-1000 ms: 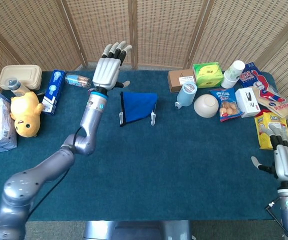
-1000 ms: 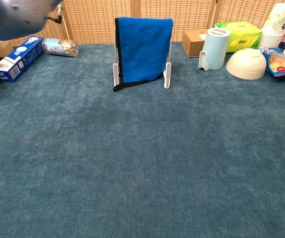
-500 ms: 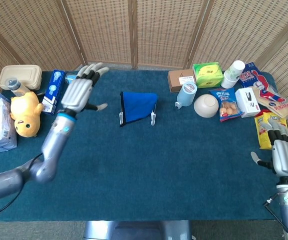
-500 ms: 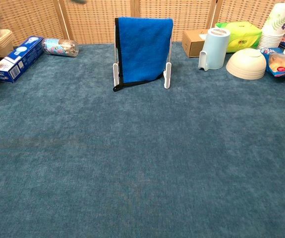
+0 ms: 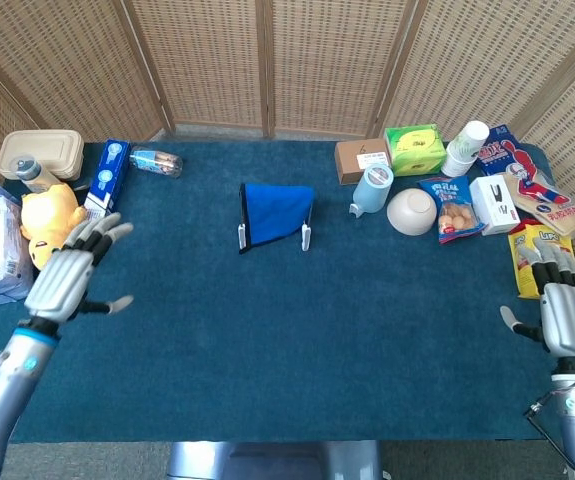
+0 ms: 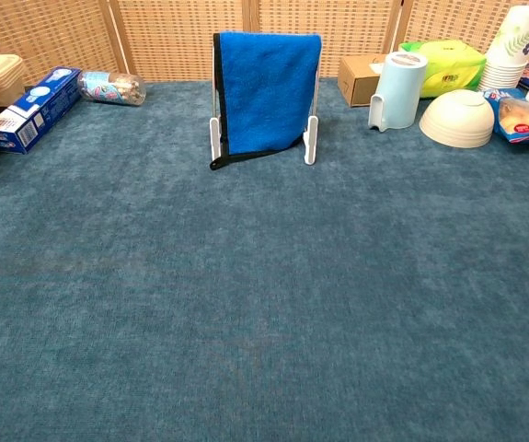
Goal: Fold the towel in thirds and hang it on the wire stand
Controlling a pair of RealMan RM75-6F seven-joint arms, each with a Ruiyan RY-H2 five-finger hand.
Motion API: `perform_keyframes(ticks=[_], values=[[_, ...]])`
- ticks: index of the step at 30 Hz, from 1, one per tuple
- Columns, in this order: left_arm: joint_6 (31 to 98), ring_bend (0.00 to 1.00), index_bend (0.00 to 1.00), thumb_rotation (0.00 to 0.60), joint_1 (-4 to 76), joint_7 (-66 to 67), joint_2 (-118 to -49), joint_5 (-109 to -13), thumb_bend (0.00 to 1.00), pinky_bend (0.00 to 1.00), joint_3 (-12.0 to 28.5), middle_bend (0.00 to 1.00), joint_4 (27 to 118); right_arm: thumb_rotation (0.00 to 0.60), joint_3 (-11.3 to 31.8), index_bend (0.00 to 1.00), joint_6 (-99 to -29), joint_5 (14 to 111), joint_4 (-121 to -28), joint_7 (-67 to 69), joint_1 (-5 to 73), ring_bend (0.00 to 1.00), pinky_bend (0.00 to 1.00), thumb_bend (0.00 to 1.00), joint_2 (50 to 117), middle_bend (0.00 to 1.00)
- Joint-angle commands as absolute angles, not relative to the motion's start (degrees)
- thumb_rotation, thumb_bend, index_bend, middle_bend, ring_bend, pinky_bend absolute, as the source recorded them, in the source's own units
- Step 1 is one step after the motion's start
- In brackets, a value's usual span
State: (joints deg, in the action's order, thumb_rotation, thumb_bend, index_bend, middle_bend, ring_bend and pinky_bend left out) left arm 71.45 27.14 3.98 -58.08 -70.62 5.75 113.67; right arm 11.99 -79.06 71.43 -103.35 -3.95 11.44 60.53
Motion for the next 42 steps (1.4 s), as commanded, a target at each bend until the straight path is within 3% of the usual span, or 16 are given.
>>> perform_keyframes(ticks=[1, 4, 10, 18, 24, 42], values=[[74.60, 0.00, 0.14, 0.600, 23.25, 2.32, -56.07, -74.54, 0.21, 0.00, 2.52, 0.01, 115.82, 0.600, 11.56, 0.11, -79.55, 72.21, -103.30, -4.28, 11.15, 0.00, 0.00, 0.24, 60.48, 0.06], [79.25, 0.00, 0.14, 0.600, 18.12, 2.15, -54.91, -78.96, 0.21, 0.00, -1.28, 0.01, 116.46, 0.600, 10.82, 0.11, -80.34, 73.47, -103.32, -5.04, 10.73, 0.00, 0.00, 0.24, 60.58, 0.06], [85.85, 0.00, 0.16, 0.600, 11.23, 1.75, -55.68, -83.56, 0.21, 0.00, -5.13, 0.02, 114.17, 0.600, 9.70, 0.11, -81.56, 74.63, -103.59, -6.51, 9.88, 0.00, 0.00, 0.25, 60.98, 0.05], [94.81, 0.00, 0.20, 0.600, 2.70, 5.59, -59.61, -87.03, 0.21, 0.00, -7.75, 0.04, 108.28, 0.600, 7.80, 0.11, -83.47, 75.87, -103.80, -9.17, 8.20, 0.00, 0.00, 0.25, 61.98, 0.05], [97.70, 0.00, 0.21, 0.600, -0.54, 7.16, -61.27, -86.85, 0.21, 0.00, -7.00, 0.05, 105.73, 0.600, 7.12, 0.11, -83.56, 76.25, -102.95, -10.48, 7.88, 0.00, 0.00, 0.25, 63.19, 0.05], [97.00, 0.00, 0.21, 0.600, -2.50, 6.90, -62.09, -87.60, 0.21, 0.00, -4.13, 0.06, 105.92, 0.600, 7.13, 0.10, -83.81, 77.28, -101.45, -8.23, 7.28, 0.00, 0.00, 0.25, 63.90, 0.05]])
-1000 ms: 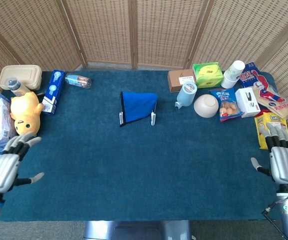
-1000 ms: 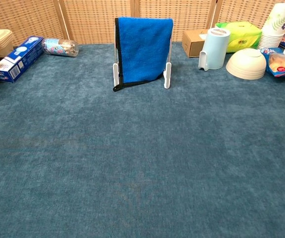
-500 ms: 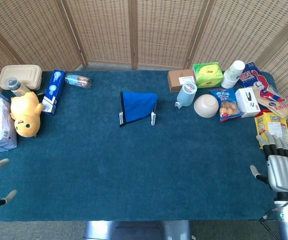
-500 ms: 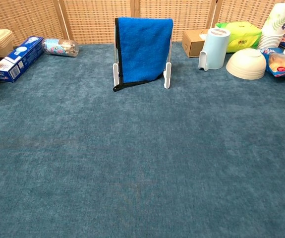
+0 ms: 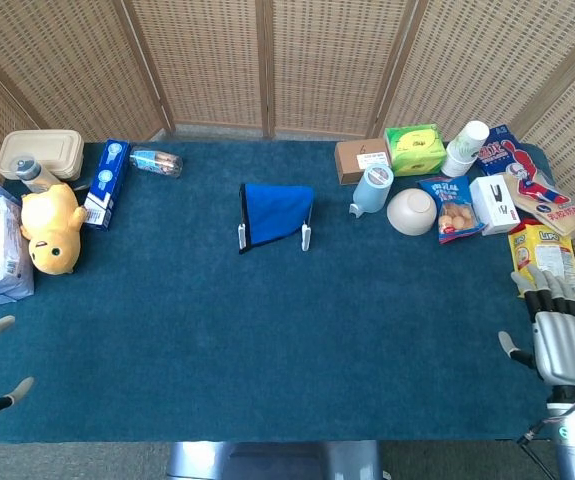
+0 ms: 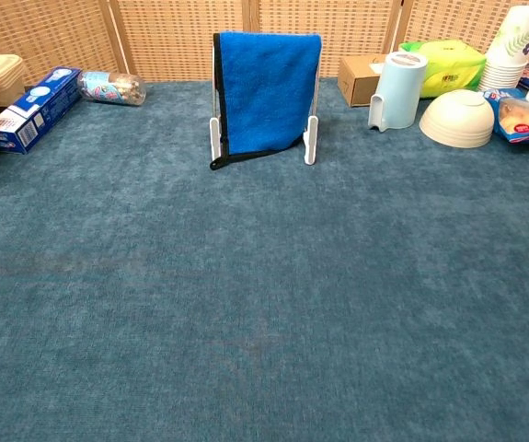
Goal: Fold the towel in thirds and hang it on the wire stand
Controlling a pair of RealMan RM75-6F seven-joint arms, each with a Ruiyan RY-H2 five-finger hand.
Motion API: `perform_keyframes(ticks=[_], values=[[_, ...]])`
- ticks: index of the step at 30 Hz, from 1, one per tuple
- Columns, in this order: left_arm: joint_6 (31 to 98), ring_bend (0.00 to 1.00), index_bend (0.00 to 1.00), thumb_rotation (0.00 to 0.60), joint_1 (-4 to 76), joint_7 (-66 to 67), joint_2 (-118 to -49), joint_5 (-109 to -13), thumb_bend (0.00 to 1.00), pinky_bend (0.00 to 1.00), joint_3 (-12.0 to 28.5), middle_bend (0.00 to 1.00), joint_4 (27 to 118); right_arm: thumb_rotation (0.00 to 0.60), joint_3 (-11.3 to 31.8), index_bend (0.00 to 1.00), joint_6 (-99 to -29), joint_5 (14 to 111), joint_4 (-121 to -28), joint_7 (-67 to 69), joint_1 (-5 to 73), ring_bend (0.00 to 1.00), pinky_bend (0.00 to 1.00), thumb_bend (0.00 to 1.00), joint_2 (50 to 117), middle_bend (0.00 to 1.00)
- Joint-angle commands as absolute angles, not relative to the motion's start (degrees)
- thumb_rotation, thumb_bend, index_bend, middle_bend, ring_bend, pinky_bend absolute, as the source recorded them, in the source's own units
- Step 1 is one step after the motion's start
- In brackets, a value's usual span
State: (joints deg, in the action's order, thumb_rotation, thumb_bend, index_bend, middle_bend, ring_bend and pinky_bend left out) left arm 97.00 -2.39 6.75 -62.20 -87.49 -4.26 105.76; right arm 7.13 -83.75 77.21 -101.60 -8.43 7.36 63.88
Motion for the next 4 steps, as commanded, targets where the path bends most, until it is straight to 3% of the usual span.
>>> perform_keyframes(ticks=[1, 4], values=[[97.04, 0.00, 0.21, 0.600, -2.62, 7.02, -62.02, -87.70, 0.21, 0.00, -4.00, 0.06, 106.06, 0.600, 7.13, 0.10, -83.79, 77.27, -101.30, -8.04, 7.23, 0.00, 0.00, 0.25, 63.94, 0.05], [97.13, 0.00, 0.21, 0.600, -2.87, 7.28, -61.97, -87.78, 0.21, 0.00, -3.69, 0.06, 106.17, 0.600, 7.14, 0.10, -83.63, 77.21, -101.08, -7.78, 7.20, 0.00, 0.00, 0.25, 64.05, 0.05]])
